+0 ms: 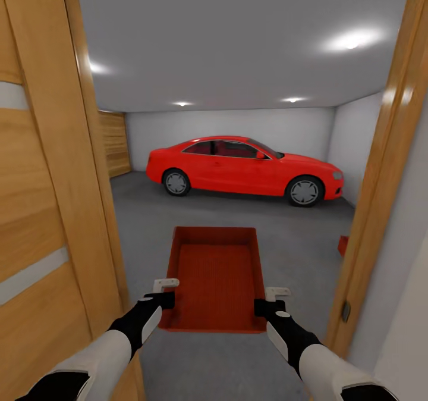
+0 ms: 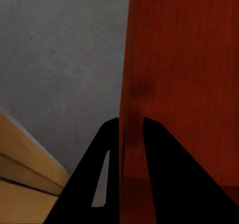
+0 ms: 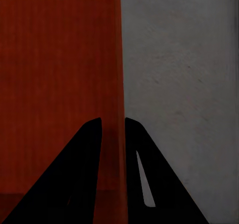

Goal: Move the two storage containers from the living room to the garage. In the garage, place one container on the floor and stack the other container on top of it (either order is fine).

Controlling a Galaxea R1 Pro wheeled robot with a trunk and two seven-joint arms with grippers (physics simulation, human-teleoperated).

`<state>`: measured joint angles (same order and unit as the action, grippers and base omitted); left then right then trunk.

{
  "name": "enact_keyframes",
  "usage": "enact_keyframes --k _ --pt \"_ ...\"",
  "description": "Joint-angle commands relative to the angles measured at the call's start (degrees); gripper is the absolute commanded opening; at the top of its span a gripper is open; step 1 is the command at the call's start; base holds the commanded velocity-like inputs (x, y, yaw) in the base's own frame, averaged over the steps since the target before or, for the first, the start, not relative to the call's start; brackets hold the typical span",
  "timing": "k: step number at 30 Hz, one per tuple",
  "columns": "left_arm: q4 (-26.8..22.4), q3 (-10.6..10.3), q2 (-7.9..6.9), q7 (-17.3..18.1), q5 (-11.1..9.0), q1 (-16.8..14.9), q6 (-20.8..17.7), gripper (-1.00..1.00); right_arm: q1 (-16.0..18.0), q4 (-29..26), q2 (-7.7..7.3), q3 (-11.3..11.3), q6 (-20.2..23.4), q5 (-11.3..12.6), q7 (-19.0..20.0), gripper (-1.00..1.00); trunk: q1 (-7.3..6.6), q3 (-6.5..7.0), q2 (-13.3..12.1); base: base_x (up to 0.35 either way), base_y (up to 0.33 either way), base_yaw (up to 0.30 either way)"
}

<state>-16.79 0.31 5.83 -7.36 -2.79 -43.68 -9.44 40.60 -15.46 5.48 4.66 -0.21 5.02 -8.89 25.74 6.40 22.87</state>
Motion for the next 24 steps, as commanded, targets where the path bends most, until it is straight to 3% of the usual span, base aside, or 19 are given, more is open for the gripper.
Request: enact_keyframes --k 1,24 --pt "-1.0 1.2 -0.47 -0.6 0.9 0.0 1.8 -1.0 0.0 0.2 -0.09 -0.4 0.0 0.8 -0.4 -1.0 0.04 -0.03 0.0 0.263 0.167 -0.195" --pt "-1.0 1.2 -0.47 -0.6 0.9 0.0 1.8 -1.0 0.0 0.2 -0.03 -0.4 0.0 0.8 -0.4 -1.0 0.04 -0.03 0.0 0.263 0.167 -0.197"
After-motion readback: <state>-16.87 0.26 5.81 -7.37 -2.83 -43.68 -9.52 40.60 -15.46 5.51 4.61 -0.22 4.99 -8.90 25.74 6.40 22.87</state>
